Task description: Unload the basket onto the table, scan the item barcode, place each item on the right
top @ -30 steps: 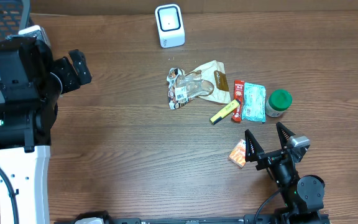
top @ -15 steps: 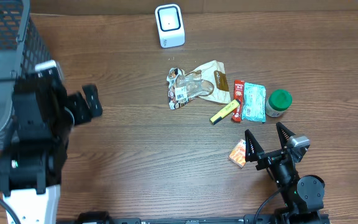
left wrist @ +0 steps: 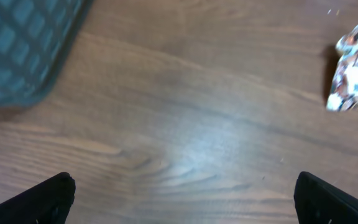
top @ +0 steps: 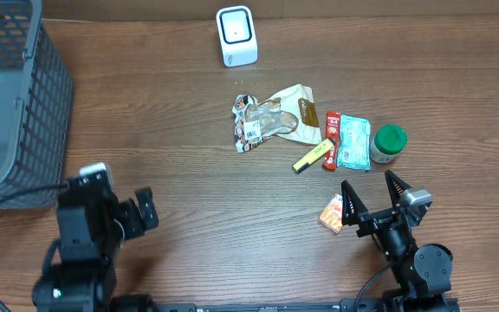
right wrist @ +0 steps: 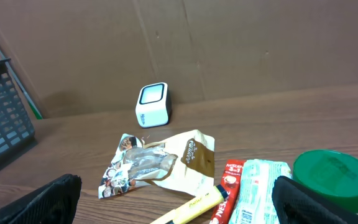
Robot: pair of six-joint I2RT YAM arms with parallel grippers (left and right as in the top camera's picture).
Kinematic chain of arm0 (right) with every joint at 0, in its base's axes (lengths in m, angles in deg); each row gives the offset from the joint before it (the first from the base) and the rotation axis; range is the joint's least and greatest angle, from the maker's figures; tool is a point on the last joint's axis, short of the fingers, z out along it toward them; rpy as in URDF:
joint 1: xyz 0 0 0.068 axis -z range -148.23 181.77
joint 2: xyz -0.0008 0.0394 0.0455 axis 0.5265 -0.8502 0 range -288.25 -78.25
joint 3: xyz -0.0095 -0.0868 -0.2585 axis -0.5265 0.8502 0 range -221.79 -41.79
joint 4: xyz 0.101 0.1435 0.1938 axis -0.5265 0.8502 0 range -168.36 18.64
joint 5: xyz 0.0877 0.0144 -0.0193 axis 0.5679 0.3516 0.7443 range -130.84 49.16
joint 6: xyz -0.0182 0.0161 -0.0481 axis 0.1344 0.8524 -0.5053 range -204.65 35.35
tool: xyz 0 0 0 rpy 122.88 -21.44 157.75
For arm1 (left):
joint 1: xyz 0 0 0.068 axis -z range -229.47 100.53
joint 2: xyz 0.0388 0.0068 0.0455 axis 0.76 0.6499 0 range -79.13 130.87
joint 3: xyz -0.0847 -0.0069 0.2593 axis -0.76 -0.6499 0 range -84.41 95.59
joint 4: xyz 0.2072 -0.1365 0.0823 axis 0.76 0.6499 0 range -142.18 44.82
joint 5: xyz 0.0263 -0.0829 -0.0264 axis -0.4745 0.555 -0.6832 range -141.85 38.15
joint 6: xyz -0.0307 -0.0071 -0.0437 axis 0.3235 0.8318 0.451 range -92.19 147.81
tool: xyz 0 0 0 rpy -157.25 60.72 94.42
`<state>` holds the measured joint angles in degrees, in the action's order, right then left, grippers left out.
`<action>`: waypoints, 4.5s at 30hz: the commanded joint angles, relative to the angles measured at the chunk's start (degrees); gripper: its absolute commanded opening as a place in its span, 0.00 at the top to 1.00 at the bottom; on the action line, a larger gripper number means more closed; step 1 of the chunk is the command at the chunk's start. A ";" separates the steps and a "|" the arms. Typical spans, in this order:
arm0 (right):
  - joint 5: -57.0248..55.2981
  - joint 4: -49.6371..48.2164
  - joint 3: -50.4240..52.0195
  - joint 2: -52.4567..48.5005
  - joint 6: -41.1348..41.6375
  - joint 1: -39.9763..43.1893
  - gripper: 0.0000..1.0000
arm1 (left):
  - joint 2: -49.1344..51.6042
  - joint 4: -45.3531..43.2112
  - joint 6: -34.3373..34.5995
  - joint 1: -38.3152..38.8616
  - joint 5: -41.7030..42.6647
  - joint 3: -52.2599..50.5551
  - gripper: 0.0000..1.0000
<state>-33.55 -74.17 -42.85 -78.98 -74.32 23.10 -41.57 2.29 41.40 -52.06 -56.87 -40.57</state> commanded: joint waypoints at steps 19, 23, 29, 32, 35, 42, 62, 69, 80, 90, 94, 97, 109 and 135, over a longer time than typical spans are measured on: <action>0.26 -0.15 0.59 0.44 0.17 0.11 0.00 | -31.58 -59.69 0.79 0.37 11.04 -30.34 0.00; 0.28 -0.15 0.59 0.44 0.15 0.11 0.00 | -35.04 -66.40 0.79 0.37 11.02 -35.08 0.00; 0.26 -0.15 0.59 0.44 0.15 0.11 0.00 | -37.40 -68.43 0.74 0.37 10.80 -40.57 0.00; 0.26 -0.15 0.59 0.44 0.17 0.11 0.00 | -37.40 -67.98 0.68 0.33 10.80 -42.27 0.00; 0.28 -0.15 0.59 0.44 0.17 0.11 0.00 | -37.40 -66.07 0.50 0.33 10.71 -43.58 0.00; 0.26 -0.15 0.59 0.44 0.15 0.11 0.00 | -37.40 -52.96 -5.31 0.33 10.38 -43.56 0.00; 0.26 -0.15 0.59 0.44 0.15 0.11 0.00 | -37.35 -50.38 -11.50 0.33 9.70 -43.56 0.00; 0.26 -0.15 0.59 0.44 0.15 0.11 0.00 | -37.31 -50.38 -11.50 0.33 9.70 -43.56 0.00; 0.26 -0.15 0.59 0.44 0.17 0.11 0.00 | -37.31 -50.38 -11.50 0.33 9.70 -43.56 0.00; 0.26 -0.15 0.59 0.44 0.17 0.11 0.00 | -37.31 -50.40 -11.50 0.33 9.70 -43.56 0.00; 0.28 -0.15 0.59 0.44 0.15 0.11 0.00 | -37.31 -50.38 -11.50 0.33 9.70 -43.56 0.00; 0.26 -0.15 0.59 0.44 0.17 0.11 0.00 | -37.31 -50.38 -11.50 0.33 9.70 -43.56 0.00; 0.28 -0.15 0.59 0.44 0.15 0.11 0.00 | -37.31 -50.38 -11.50 0.33 9.70 -43.56 0.00; 0.28 -0.15 0.59 0.44 0.17 0.11 0.00 | -37.31 -50.38 -11.50 0.33 9.70 -43.56 0.00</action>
<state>-33.55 -74.13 -42.85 -78.98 -74.34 23.10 -78.28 -48.28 30.75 -52.06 -46.68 -83.89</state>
